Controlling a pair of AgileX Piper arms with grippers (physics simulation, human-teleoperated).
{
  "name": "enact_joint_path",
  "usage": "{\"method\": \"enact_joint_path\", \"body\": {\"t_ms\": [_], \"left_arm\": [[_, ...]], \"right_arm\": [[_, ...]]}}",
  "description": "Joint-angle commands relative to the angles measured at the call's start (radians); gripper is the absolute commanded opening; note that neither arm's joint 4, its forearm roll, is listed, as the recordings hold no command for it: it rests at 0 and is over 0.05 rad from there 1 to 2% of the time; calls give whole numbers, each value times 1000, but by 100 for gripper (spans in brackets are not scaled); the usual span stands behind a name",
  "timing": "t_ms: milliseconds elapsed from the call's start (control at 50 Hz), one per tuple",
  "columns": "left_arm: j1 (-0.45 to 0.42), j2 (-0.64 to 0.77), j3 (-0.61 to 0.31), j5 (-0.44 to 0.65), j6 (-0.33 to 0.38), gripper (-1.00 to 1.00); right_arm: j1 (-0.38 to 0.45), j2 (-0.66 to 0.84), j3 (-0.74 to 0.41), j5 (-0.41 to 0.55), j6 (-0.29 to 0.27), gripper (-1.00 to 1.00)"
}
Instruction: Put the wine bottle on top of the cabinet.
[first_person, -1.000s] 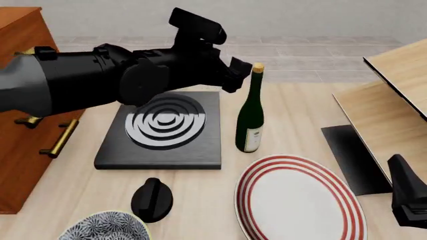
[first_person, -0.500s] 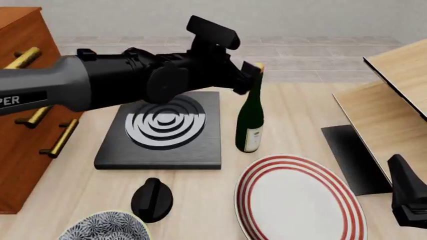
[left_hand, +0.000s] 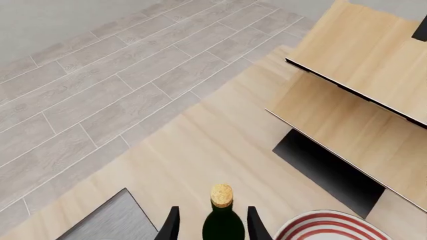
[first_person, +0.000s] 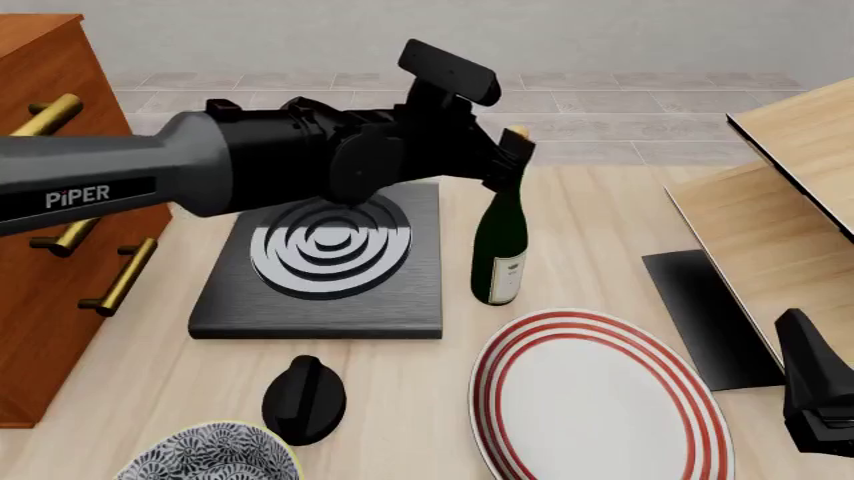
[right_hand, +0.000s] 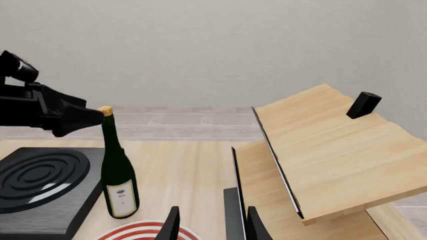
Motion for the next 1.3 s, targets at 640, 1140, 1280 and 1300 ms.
{"method": "enact_joint_path", "body": {"t_ms": [640, 1140, 1280, 1300], "left_arm": [[-25, 119, -116, 73, 33, 100], [-34, 121, -103, 56, 18, -100], [-30, 102, -94, 44, 9, -100], [-28, 100, -91, 40, 10, -100]], "right_arm": [[0, 0, 0, 0, 0, 100], [0, 0, 1, 0, 1, 100], [0, 0, 0, 0, 0, 100], [0, 0, 0, 0, 0, 100]]}}
